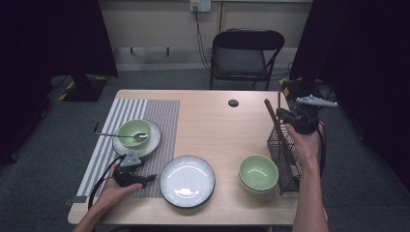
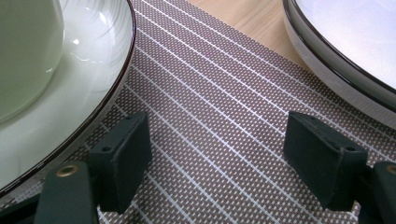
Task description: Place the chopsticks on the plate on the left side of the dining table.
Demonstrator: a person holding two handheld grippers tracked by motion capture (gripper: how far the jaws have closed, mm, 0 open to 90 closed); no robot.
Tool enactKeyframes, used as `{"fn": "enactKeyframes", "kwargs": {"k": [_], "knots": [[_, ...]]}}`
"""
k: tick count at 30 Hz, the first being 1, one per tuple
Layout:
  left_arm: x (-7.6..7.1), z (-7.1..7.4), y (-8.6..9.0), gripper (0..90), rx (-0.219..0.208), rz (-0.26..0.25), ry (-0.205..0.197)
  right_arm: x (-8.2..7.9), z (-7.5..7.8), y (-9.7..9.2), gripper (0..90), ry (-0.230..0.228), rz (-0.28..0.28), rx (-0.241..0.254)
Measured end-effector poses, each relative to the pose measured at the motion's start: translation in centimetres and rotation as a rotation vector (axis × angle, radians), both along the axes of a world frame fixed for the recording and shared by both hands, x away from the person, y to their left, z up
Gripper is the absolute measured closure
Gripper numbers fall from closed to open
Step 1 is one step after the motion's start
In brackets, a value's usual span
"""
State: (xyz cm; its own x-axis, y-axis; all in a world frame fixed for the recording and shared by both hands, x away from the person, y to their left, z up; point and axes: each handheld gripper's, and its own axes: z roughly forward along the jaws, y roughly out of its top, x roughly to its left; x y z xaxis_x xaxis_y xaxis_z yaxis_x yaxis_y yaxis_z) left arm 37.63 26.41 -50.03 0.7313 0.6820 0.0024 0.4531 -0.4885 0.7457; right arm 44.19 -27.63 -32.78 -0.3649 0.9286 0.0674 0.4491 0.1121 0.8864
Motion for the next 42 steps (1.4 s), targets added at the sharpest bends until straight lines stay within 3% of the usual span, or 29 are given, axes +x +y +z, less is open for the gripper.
{"fn": "enactKeyframes", "kwargs": {"k": [4,18,32,42], "knots": [[0.0,0.0,0.0,22.8,0.000,0.000,0.001,-0.2,0.2,-0.3,84.1,-0.014,-0.005,0.032],[0.0,0.0,0.0,22.8,0.001,-0.001,0.000,-0.4,1.3,-0.5,84.5,-0.078,0.011,0.064],[0.0,0.0,0.0,22.8,-0.001,0.001,0.001,-0.5,3.6,0.4,84.7,-0.133,0.021,0.069],[0.1,0.1,0.0,22.8,0.014,-0.001,0.007,-0.4,5.4,1.6,84.7,-0.163,0.049,0.040]]}}
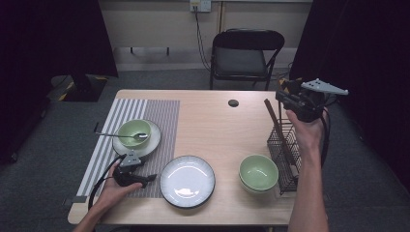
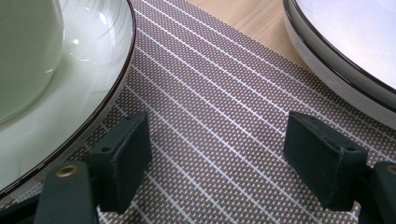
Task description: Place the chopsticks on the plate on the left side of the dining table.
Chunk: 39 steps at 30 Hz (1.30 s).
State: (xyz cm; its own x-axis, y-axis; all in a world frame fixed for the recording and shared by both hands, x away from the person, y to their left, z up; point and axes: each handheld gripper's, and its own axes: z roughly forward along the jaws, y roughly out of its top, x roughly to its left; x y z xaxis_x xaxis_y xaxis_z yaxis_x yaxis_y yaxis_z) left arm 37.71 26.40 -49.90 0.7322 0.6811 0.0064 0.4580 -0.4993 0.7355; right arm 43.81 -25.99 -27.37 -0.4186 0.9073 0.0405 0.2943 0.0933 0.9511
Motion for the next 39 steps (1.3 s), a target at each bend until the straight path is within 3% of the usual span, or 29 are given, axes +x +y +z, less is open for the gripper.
{"fn": "enactKeyframes", "kwargs": {"k": [9,12,15,23,29,36,39], "knots": [[-0.2,0.5,-0.2,24.6,0.032,0.005,0.023,0.0,1.3,0.6,84.8,-0.023,0.005,0.015],[-0.3,0.8,-0.2,25.0,-0.006,0.011,0.019,0.1,0.9,1.1,84.8,-0.011,0.026,0.012],[-0.4,1.2,0.1,25.0,-0.016,0.009,0.008,0.2,0.4,1.7,84.8,-0.004,0.046,0.022],[-0.8,2.4,0.2,26.2,-0.101,0.009,-0.007,0.2,-0.3,3.0,84.8,-0.002,0.079,0.068],[-1.2,3.3,-0.3,30.8,-0.173,-0.041,-0.032,-0.2,-0.6,4.0,84.8,-0.002,0.108,0.079],[-1.2,3.7,-0.8,30.2,-0.219,-0.065,-0.014,-0.7,-0.8,5.4,84.8,-0.015,0.140,0.094],[-1.2,3.5,-1.2,30.1,-0.204,-0.058,-0.010,-0.8,-0.7,6.1,84.7,-0.018,0.157,0.088]]}}
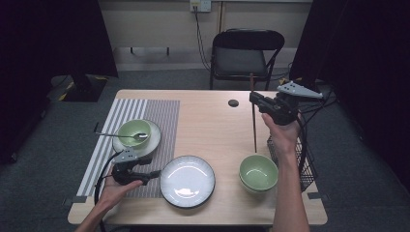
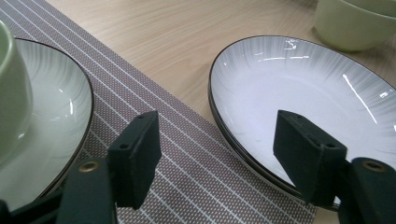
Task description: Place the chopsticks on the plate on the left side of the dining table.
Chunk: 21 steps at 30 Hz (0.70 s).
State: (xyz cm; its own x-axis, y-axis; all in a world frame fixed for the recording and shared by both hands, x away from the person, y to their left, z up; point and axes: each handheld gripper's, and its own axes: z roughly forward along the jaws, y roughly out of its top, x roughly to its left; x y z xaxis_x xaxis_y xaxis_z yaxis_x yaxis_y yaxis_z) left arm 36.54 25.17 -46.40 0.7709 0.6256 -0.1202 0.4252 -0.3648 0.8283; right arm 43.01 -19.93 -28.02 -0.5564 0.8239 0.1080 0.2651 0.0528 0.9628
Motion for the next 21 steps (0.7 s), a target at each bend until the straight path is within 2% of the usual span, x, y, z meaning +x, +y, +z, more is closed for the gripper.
{"fn": "enactKeyframes", "kwargs": {"k": [1,3,4,6,9,12,13,18,19,21], "knots": [[0.1,0.0,0.0,29.6,0.010,-0.003,-0.003,0.0,0.0,0.1,84.7,-0.001,0.004,0.002],[0.1,0.1,-0.2,30.0,-0.044,0.003,0.021,-0.2,0.1,0.6,84.7,0.002,0.011,0.011],[0.2,0.2,-0.2,30.0,-0.055,0.007,0.023,-0.2,0.2,0.9,84.7,0.000,0.017,0.012],[0.4,0.7,-0.5,28.9,-0.050,0.001,0.014,-0.4,0.1,1.5,84.7,-0.002,0.029,0.009],[0.6,1.4,-1.2,27.3,-0.067,-0.008,0.024,-0.5,-0.2,2.6,84.7,0.006,0.046,0.010],[0.6,2.4,-2.1,26.9,-0.050,-0.028,-0.019,-0.5,-0.5,3.6,84.8,0.017,0.070,0.020],[0.8,2.7,-2.5,27.5,-0.065,-0.041,-0.020,-0.5,-0.5,4.0,84.8,0.019,0.079,0.025],[1.4,4.1,-4.4,27.8,-0.079,-0.077,-0.054,-0.7,-0.1,6.0,84.7,0.006,0.127,0.035],[1.5,4.5,-4.9,26.6,-0.066,-0.075,-0.076,-0.7,0.0,6.4,84.7,0.006,0.135,0.032],[1.7,5.1,-5.7,23.6,-0.071,-0.079,-0.106,-0.8,0.3,7.1,84.8,0.000,0.155,0.027]]}}
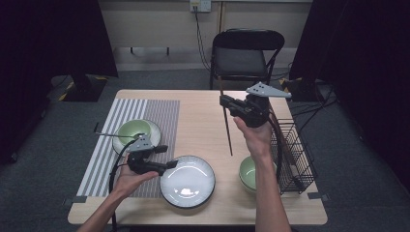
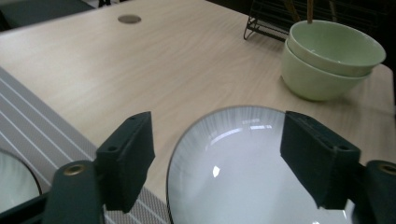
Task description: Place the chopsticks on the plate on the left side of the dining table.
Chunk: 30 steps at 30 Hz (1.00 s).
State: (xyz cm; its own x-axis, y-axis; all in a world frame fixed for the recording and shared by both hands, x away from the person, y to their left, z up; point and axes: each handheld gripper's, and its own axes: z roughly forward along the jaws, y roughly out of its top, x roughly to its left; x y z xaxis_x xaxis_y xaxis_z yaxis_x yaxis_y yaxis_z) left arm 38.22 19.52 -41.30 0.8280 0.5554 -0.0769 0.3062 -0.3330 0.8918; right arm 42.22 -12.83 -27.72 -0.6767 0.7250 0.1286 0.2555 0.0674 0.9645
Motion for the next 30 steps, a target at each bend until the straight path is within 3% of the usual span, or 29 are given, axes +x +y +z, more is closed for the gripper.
{"fn": "enactKeyframes", "kwargs": {"k": [2,8,13,21,30], "knots": [[0.1,0.5,-0.8,23.7,-0.031,-0.008,0.008,-0.2,0.2,0.6,84.8,-0.004,0.013,0.003],[0.5,1.7,-3.2,24.2,-0.054,-0.053,-0.018,-0.5,-0.1,2.2,84.8,0.002,0.052,0.008],[1.0,2.5,-4.4,27.2,-0.091,-0.075,-0.014,-0.7,-0.4,3.6,84.8,0.007,0.079,0.014],[1.9,2.9,-5.3,36.7,-0.122,-0.084,-0.026,-0.8,-1.3,5.7,84.8,0.016,0.111,0.002],[2.6,2.7,-5.3,47.1,-0.128,-0.079,-0.035,-1.2,-1.7,6.6,84.9,0.011,0.146,0.028]]}}
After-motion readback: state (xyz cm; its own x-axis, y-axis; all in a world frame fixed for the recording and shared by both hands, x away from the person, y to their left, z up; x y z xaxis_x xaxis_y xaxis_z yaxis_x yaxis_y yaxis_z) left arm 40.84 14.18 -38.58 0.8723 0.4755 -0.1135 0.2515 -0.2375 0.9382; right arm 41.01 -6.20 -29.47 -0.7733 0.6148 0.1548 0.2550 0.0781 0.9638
